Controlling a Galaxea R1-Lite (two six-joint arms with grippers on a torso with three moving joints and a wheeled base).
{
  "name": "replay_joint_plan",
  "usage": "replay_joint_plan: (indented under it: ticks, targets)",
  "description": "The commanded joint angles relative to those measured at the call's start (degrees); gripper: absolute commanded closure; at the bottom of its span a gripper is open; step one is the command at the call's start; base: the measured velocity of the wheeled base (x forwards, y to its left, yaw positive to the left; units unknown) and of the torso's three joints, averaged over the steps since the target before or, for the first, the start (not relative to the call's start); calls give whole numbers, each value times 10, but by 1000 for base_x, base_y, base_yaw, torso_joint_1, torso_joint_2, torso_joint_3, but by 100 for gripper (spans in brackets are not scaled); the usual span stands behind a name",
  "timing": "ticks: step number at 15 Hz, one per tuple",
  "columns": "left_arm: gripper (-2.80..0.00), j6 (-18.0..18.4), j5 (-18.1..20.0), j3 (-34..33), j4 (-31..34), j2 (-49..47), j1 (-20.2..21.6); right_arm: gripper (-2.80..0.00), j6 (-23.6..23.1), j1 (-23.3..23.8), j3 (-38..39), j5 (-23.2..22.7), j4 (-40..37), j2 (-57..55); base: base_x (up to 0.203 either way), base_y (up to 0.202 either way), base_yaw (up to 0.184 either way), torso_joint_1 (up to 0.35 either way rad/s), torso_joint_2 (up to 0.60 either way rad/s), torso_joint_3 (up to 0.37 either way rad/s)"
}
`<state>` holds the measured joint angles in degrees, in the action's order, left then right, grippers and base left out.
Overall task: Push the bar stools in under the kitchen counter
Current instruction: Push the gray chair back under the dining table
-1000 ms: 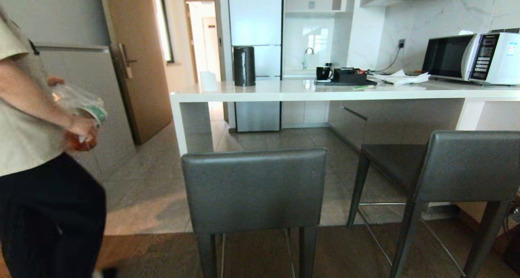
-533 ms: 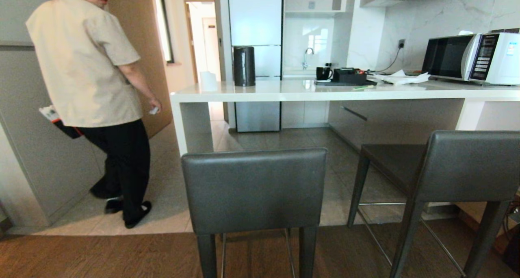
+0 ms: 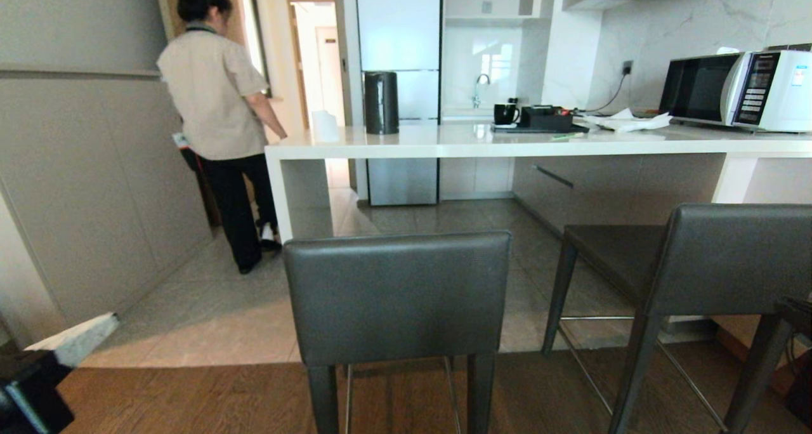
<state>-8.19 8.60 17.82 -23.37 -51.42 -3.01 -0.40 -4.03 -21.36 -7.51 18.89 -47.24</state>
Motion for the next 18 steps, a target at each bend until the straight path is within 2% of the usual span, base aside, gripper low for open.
replay_joint_plan:
  ticks: [1, 4, 6, 7, 9, 10, 12, 14, 18]
  targets:
    - [0, -2, 3, -3, -90, -161, -8, 0, 2, -36, -4, 18, 75, -130, 0, 0, 0, 0, 0, 0]
    - [0, -2, 5, -15, -251, -315, -14, 0, 14, -146, -14, 103, 184, -233, 0, 0, 0, 0, 0, 0]
    - [0, -2, 4, -23, -350, -407, -14, 0, 30, -192, -30, 158, 250, -309, 0, 0, 0, 0, 0, 0]
    - [0, -2, 4, -31, -418, -453, -11, 0, 35, -206, -36, 183, 298, -340, 0, 0, 0, 0, 0, 0]
    - [0, -3, 7, -71, -578, -495, -5, 0, 41, -209, -38, 199, 322, -343, 0, 0, 0, 0, 0, 0]
    - [0, -3, 7, -107, -613, -496, -11, 0, 42, -207, -29, 202, 320, -318, 0, 0, 0, 0, 0, 0]
    - [0, -5, 2, -174, -635, -460, -36, 0, 44, -207, 3, 203, 291, -248, 0, 0, 0, 0, 0, 0]
    - [0, -4, -13, -179, -642, -421, -50, 0, 52, -205, 30, 206, 239, -200, 0, 0, 0, 0, 0, 0]
    - [0, -1, -17, -179, -629, -386, -49, 0, 52, -204, 33, 230, 216, -169, 0, 0, 0, 0, 0, 0]
